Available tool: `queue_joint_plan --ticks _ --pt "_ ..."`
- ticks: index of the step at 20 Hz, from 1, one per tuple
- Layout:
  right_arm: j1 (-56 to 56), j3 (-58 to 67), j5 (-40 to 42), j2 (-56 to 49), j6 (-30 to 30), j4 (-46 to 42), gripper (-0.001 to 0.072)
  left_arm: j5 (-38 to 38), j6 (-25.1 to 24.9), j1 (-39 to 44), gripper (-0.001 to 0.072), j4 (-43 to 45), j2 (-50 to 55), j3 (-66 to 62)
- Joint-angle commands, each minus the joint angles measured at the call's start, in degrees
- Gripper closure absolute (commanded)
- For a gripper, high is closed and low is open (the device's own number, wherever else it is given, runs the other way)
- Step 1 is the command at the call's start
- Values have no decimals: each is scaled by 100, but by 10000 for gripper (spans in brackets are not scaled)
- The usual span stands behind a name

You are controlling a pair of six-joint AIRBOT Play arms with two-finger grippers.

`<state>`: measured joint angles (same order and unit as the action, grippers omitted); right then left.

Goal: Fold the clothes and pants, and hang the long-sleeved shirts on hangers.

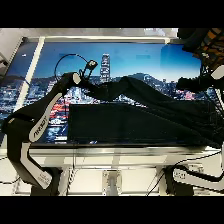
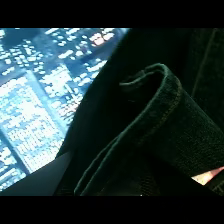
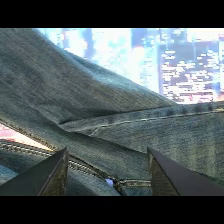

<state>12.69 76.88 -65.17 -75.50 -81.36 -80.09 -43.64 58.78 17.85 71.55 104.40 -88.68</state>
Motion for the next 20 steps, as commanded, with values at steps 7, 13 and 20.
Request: queue_joint_plan --ticks 7,13,20 --pt "-52 0 28 -4 7 -52 177 -911 -896 55 688 -44 162 -214" --pt "-52 0 -85 -2 7 -52 177 -953 704 17 689 872 -695 -219" --pt "-52 0 -94 -4 9 -120 177 -2017 3237 -144 690 3453 -3067 -219"
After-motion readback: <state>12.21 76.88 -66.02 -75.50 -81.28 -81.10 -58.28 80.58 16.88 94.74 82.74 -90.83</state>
